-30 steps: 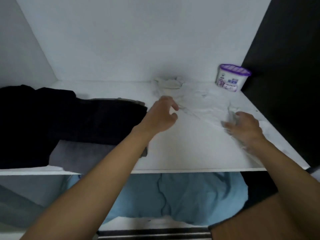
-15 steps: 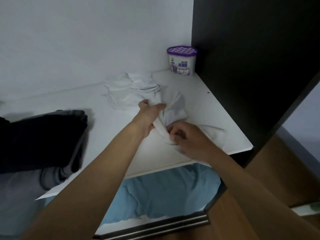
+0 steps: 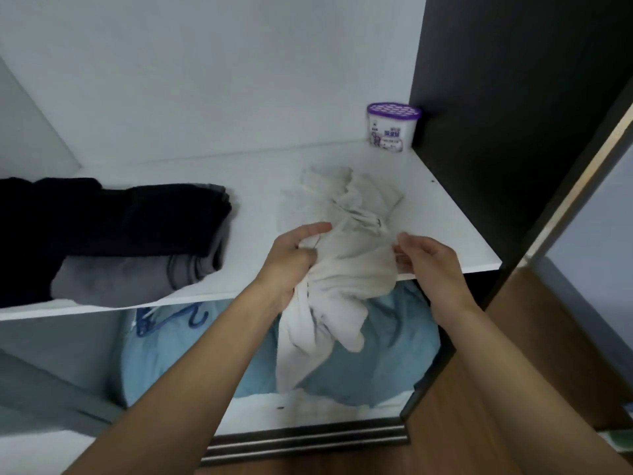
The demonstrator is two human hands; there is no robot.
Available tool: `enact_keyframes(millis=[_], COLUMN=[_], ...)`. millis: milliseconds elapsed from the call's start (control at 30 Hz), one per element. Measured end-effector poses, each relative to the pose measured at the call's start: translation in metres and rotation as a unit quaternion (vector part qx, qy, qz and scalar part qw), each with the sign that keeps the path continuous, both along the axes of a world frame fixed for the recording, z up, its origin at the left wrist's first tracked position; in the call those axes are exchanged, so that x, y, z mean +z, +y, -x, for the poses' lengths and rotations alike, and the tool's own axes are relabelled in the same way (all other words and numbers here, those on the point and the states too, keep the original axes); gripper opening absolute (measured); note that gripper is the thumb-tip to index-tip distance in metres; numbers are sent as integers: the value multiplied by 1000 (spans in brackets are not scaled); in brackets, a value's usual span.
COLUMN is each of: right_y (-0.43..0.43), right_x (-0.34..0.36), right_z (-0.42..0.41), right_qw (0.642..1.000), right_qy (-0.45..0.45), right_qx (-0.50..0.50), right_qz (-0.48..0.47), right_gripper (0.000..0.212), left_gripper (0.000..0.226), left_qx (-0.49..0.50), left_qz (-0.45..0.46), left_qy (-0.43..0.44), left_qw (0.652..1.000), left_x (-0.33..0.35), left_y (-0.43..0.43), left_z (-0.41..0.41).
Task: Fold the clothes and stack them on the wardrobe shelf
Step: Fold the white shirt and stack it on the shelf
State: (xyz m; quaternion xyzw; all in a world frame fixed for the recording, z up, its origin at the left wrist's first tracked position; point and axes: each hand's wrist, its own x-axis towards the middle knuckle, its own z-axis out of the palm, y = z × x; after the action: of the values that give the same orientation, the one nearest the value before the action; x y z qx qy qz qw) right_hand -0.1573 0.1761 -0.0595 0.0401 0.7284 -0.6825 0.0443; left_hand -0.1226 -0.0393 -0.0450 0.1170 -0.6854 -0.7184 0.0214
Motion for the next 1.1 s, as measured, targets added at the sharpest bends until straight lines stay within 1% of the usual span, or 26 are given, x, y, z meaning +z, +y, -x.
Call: enact_keyframes(millis=[67, 100, 167, 233, 267, 300, 367, 433, 500, 533, 567, 633, 733, 800, 833, 867, 933, 967, 1033, 1100], right_y=[-18, -29, -51, -69, -77, -83, -90, -92, -93, -95, -95, -96, -95, -94, -94, -94, -94, -93, -88, -80], right_x=[4, 6, 7, 2, -1, -3, -7, -10, -12, -14, -15, -17, -17, -14, -12, -9, -4, -2, 0, -3], right_z=[-19, -31, -63, -96, -114, -131, -163, -194, -226, -241, -255, -277, -298, -306, -309, -312, -318, -321, -325, -325], right_qw=[999, 998, 994, 988, 988, 990, 994, 983, 953, 934, 912, 870, 815, 789, 785, 792, 818, 824, 812, 800], right_qy=[-29, -42, -79, -100, -92, -72, -1, 66, 82, 80, 80, 89, 119, 155, 172, 183, 187, 183, 175, 173], right_qx=[22, 35, 71, 92, 89, 82, 92, 170, 276, 319, 351, 387, 388, 373, 370, 375, 401, 420, 460, 469], right_qz=[-34, -40, -3, 69, 91, 92, 50, -15, -94, -142, -194, -293, -414, -463, -465, -446, -367, -334, -314, -333], right_gripper=[42, 45, 43, 31, 23, 19, 24, 31, 38, 41, 41, 34, 28, 26, 24, 23, 24, 27, 29, 26], left_gripper=[73, 73, 73, 74, 73, 71, 62, 50, 40, 35, 30, 24, 32, 39, 45, 51, 62, 66, 68, 58], left_qx=[-21, -31, -47, -45, -39, -33, -32, -62, -122, -141, -140, -89, -16, -13, -30, -52, -97, -119, -163, -192], left_qz=[-14, -25, -41, -50, -52, -55, -39, 29, 103, 130, 148, 172, 191, 169, 164, 163, 171, 174, 162, 154], left_qy=[25, 32, 36, 36, 30, 16, -34, -104, -184, -210, -216, -173, -103, -67, -51, -38, -20, -14, -6, -14], left_qw=[999, 999, 997, 997, 997, 998, 998, 992, 970, 959, 955, 966, 976, 983, 985, 984, 980, 977, 973, 969], left_x=[-3, -5, -11, -22, -30, -39, -62, -90, -115, -125, -132, -140, -135, -131, -129, -125, -117, -113, -107, -102], left_y=[-9, -14, -24, -37, -45, -54, -71, -82, -85, -85, -86, -88, -93, -93, -92, -89, -83, -79, -69, -60], left_z=[-37, -55, -94, -132, -150, -168, -204, -242, -278, -293, -307, -325, -343, -354, -359, -364, -372, -375, -376, -373])
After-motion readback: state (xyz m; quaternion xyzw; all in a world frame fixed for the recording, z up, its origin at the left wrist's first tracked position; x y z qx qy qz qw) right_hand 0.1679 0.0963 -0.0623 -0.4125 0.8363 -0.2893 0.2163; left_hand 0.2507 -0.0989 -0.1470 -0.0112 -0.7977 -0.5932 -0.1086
